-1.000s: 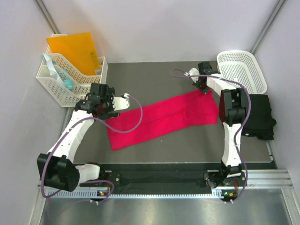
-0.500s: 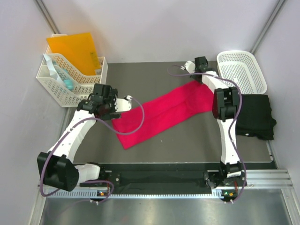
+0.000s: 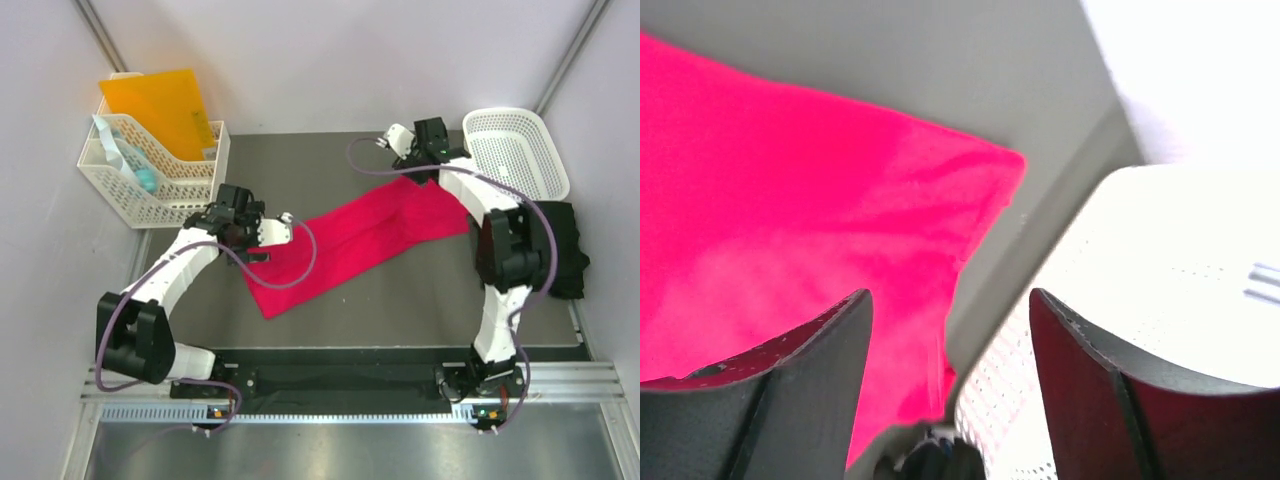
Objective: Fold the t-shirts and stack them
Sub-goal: Fold the tshirt
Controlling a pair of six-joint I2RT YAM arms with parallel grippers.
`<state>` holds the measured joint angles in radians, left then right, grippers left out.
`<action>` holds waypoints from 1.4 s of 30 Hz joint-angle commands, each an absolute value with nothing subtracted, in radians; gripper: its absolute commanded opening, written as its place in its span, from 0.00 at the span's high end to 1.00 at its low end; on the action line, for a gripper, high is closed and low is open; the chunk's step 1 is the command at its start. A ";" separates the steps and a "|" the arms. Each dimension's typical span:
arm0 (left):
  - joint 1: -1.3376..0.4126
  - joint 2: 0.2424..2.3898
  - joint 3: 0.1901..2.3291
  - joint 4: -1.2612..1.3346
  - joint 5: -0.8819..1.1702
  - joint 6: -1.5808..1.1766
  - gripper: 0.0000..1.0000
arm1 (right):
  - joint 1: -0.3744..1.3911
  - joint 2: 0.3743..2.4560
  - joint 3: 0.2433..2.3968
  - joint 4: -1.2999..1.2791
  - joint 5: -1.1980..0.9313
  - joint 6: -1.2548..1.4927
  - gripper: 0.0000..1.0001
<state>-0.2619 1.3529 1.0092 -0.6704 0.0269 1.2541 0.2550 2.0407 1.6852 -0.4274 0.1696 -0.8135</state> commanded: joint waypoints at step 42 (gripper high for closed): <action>-0.008 1.117 1.160 -0.331 -0.460 0.348 0.02 | 1.223 1.997 1.451 -0.353 -0.163 -0.904 0.32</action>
